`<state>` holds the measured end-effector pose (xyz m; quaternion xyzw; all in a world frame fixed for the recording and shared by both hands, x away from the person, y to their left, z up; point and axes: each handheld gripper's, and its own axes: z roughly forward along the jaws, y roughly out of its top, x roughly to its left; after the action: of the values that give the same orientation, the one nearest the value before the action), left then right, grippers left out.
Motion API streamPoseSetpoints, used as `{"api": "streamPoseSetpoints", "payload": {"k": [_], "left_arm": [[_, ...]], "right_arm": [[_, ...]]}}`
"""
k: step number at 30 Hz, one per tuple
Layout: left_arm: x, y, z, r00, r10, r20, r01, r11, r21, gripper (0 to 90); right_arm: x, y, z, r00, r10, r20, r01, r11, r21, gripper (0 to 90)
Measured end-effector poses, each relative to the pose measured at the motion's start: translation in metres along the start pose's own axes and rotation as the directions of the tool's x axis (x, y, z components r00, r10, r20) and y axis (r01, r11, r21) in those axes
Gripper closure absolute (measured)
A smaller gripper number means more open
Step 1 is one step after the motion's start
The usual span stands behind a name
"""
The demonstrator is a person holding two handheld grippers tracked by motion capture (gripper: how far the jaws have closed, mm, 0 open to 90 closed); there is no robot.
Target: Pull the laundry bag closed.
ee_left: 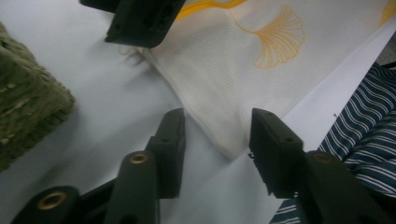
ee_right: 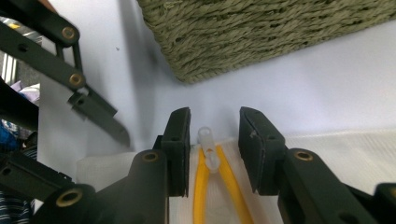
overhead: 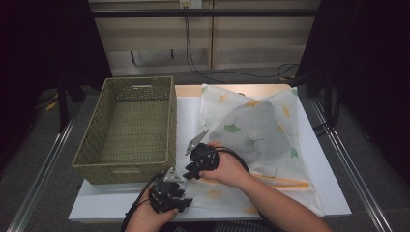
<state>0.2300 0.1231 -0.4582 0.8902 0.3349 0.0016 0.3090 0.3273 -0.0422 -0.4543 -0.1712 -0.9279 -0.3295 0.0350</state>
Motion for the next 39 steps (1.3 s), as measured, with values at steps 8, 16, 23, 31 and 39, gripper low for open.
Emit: {"api": "streamPoseSetpoints", "payload": {"k": [8, 16, 23, 31, 39], "left_arm": [[0.0, 0.001, -0.001, 0.9995, 0.03, -0.005, -0.03, 0.9989, 0.036, 73.9], [-0.004, 0.003, 0.001, 0.9993, 0.037, -0.008, -0.037, 0.9986, 0.038, 86.9], [-0.004, 0.004, 0.0, 0.9971, 0.076, -0.006, -0.075, 0.9952, 0.062, 88.4], [-0.004, 0.003, 0.0, 0.9968, 0.079, -0.008, -0.079, 0.995, 0.061, 88.5], [-0.004, 0.004, 0.0, 0.997, 0.077, -0.006, -0.077, 0.9952, 0.061, 88.4]], "right_arm": [[0.002, -0.001, 0.009, 1.0, -0.002, 0.001, 0.002, 1.0, 0.018, 64.1], [0.005, 0.002, 0.011, 0.9974, -0.062, 0.036, 0.061, 0.998, 0.036, 79.5], [0.002, 0.002, 0.005, 0.9982, -0.05, 0.034, 0.05, 0.999, 0.014, 87.5], [0.001, 0.002, -0.002, 0.9979, -0.055, 0.033, 0.055, 0.998, 0.011, 90.0], [0.005, 0.004, 0.005, 0.998, -0.061, 0.016, 0.06, 0.997, 0.043, 75.1]]}}
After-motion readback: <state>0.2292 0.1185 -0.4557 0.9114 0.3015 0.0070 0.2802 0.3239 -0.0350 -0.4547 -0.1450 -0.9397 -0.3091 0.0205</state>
